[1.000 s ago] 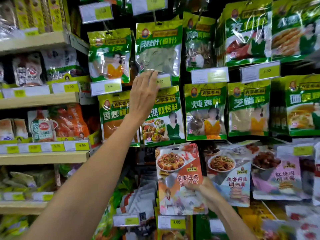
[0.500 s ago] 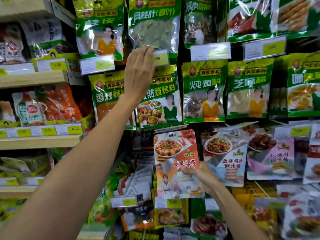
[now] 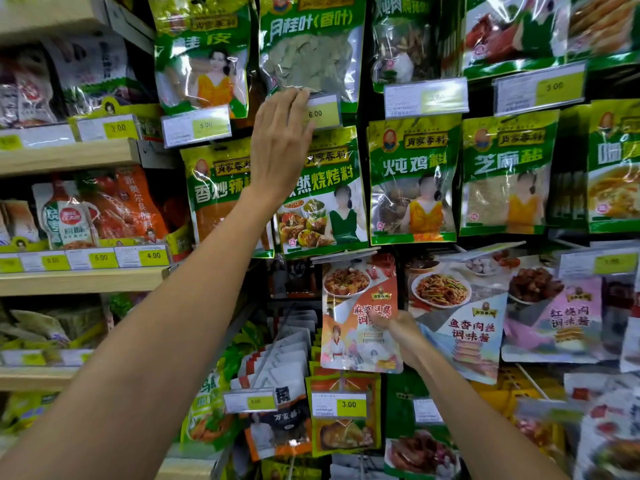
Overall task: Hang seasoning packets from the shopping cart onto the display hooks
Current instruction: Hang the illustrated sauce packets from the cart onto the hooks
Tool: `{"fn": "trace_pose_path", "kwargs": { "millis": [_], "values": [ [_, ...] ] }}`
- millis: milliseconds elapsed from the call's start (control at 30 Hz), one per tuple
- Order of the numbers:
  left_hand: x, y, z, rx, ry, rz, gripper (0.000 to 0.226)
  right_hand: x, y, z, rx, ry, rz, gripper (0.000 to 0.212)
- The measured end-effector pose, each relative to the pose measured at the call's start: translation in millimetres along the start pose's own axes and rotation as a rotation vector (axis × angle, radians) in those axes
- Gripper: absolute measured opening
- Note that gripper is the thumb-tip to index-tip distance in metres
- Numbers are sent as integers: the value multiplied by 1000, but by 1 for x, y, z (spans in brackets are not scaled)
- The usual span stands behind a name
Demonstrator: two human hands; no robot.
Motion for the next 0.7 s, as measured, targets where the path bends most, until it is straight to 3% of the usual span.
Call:
{"fn": "trace_pose_path", "kwargs": {
  "millis": [67,300,433,700],
  "values": [
    [0,0,0,-7,11,4,40,1,1,13,-24,51,-44,42],
    [-3,-3,0,-1,-29,-6,43,8,7,29,-101,57,-76,69],
    [1,0,0,22,-63,-25,44,6,11,16,-65,57,-24,67],
    [27,55,-52,-8,14,-187,31,12,3,-62,198,128,-231,46]
  ]
}}
Point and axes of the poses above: each hand's wrist, its own z-axis towards the middle knuckle, its own x-axis out of the back of the hand, y = z × x, the point moved 3 cm from there along z, towards the middle knuckle, and after that the axes turned 1 degree about -y, right-handed, at the moved point
